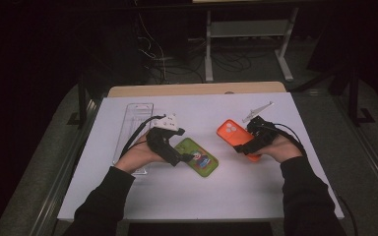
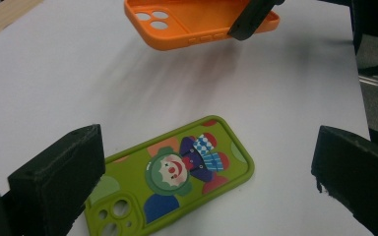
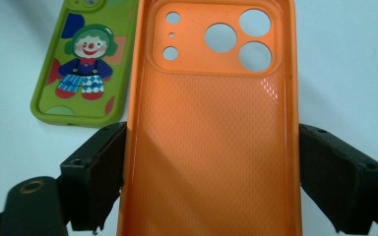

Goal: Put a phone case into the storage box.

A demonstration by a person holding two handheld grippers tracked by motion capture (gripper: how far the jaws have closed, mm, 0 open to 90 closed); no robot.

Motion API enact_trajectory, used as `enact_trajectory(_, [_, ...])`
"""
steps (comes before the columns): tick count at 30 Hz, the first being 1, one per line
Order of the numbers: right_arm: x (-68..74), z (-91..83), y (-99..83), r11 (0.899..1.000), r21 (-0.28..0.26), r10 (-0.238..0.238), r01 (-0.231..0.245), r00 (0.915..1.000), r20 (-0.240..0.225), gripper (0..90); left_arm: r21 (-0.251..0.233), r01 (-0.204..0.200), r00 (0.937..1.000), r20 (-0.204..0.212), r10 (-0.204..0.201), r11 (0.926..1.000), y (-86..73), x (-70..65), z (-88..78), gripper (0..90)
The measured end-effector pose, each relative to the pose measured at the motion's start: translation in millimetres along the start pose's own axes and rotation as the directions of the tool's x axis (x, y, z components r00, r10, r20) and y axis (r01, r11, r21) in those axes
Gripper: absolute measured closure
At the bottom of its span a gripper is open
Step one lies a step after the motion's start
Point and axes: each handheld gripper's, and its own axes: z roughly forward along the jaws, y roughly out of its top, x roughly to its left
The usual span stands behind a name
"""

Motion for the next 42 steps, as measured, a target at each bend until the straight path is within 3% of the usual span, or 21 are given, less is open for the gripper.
enact_trajectory(7, [15.5, 7.6, 2.7, 0.996, 0.014, -0.084, 0.085, 0.9949, -0.055, 14.7, 0.004, -0.025, 0.9997, 0.004, 0.025, 0.9997, 3.7, -5.5, 0.9, 0.0])
enact_trajectory(11, [23.3, 12.0, 4.9, 0.990, 0.018, -0.136, 0.138, 0.9869, -0.087, 14.7, 0.002, -0.038, 0.9992, 0.014, 0.038, 0.9993, 5.2, -7.8, -0.3, 0.0])
enact_trajectory(13, [26.3, 15.1, 5.8, 0.982, 0.025, -0.183, 0.186, 0.9795, -0.084, 14.7, -0.004, -0.032, 0.9993, 0.020, 0.033, 0.9995, 5.5, -9.6, -0.4, 0.0])
enact_trajectory(15, [29.8, 15.8, 6.8, 0.980, 0.024, -0.192, 0.195, 0.9761, -0.102, 14.7, -0.001, -0.051, 0.9983, 0.027, 0.051, 0.9987, 6.1, -10.0, -1.1, 0.0])
enact_trajectory(22, [44.4, 16.9, 12.3, 0.960, 0.011, -0.275, 0.280, 0.9490, -0.154, 14.7, -0.006, -0.059, 0.9969, 0.051, 0.060, 0.9982, 6.7, -14.7, 1.6, 0.0])
enact_trajectory(27, [54.8, 18.1, 15.5, 0.943, 0.016, -0.324, 0.332, 0.9293, -0.178, 14.7, 0.025, -0.078, 0.9951, 0.063, 0.076, 0.9966, 5.7, -17.9, 6.0, 0.0])
enact_trajectory(35, [67.2, 20.0, 18.3, 0.918, 0.013, -0.384, 0.395, 0.8987, -0.212, 14.7, 0.036, -0.088, 0.9921, 0.092, 0.084, 0.9955, 5.1, -22.4, 11.6, 0.0])
enact_trajectory(37, [69.5, 20.7, 18.4, 0.909, -0.001, -0.406, 0.416, 0.8864, -0.223, 14.7, 0.038, -0.091, 0.9910, 0.102, 0.087, 0.9951, 5.0, -23.3, 12.4, 0.0])
enact_trajectory(42, [75.2, 20.5, 18.0, 0.899, -0.006, -0.425, 0.439, 0.8675, -0.258, 14.6, 0.056, -0.115, 0.9885, 0.105, 0.109, 0.9917, 4.9, -24.7, 14.9, 0.0])
